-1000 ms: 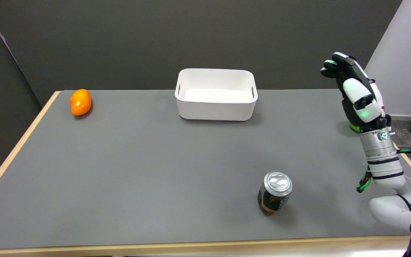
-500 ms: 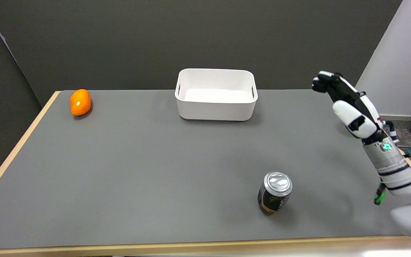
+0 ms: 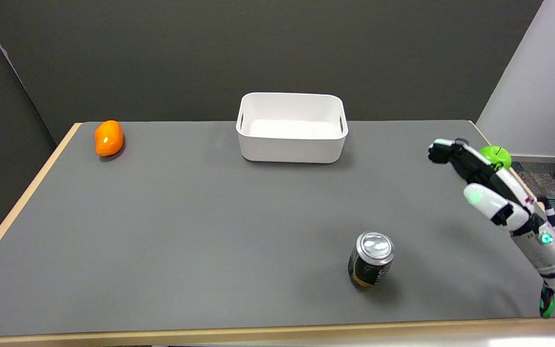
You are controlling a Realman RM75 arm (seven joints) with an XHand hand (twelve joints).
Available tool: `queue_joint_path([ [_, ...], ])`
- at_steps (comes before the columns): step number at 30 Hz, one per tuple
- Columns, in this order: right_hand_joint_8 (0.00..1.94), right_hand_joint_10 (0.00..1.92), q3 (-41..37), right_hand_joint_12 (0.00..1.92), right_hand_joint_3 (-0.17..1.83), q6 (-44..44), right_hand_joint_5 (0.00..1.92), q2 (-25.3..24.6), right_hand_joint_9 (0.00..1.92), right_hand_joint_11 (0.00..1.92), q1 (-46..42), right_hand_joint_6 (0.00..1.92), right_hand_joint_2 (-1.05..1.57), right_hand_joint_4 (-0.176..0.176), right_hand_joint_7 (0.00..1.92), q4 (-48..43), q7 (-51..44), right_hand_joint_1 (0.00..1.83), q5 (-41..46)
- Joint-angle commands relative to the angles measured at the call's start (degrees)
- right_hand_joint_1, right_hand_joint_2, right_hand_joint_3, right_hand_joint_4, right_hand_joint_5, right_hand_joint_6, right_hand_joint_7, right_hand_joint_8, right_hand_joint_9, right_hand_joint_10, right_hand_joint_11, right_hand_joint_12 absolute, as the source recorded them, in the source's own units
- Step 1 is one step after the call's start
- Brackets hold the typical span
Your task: Pick up the black can.
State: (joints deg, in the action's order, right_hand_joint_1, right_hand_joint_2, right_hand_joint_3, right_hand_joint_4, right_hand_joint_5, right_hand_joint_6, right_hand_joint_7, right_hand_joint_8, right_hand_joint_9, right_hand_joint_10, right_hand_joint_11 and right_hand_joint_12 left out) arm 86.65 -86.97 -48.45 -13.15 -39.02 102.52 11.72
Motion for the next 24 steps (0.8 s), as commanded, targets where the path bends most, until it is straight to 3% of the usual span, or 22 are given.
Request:
queue_joint_path([
  [1,0.43,0.74,0.22,1.0,0.94,0.98,0.16,-4.83,0.11,0.0,-2.49,0.45,0.59,-0.068,0.22,-5.05,-6.41,0.4,-15.84],
  [5,0.41,0.72,0.9,0.99,0.94,4.2,0.15,-6.1,0.08,0.0,0.95,0.43,0.58,-0.058,0.19,-7.03,-8.61,0.41,-19.69],
  [8,0.31,0.72,2.05,0.99,0.81,6.48,0.16,-5.88,0.05,0.0,2.78,0.35,0.63,-0.051,0.21,-8.73,-9.61,0.46,-22.47],
  [11,0.33,0.67,2.06,0.97,0.88,8.8,0.1,-5.8,0.02,0.0,2.78,0.34,0.6,-0.051,0.14,-10.05,-10.82,0.45,-24.74],
  [16,0.28,0.48,2.22,0.92,0.91,11.06,0.05,-6.43,0.0,0.0,1.13,0.22,0.54,-0.054,0.06,-11.05,-14.88,0.45,-24.33],
  [24,0.26,0.46,0.15,0.91,0.91,10.19,0.06,-6.04,0.0,0.0,-1.91,0.19,0.54,-0.054,0.05,-11.45,-14.9,0.45,-24.1],
])
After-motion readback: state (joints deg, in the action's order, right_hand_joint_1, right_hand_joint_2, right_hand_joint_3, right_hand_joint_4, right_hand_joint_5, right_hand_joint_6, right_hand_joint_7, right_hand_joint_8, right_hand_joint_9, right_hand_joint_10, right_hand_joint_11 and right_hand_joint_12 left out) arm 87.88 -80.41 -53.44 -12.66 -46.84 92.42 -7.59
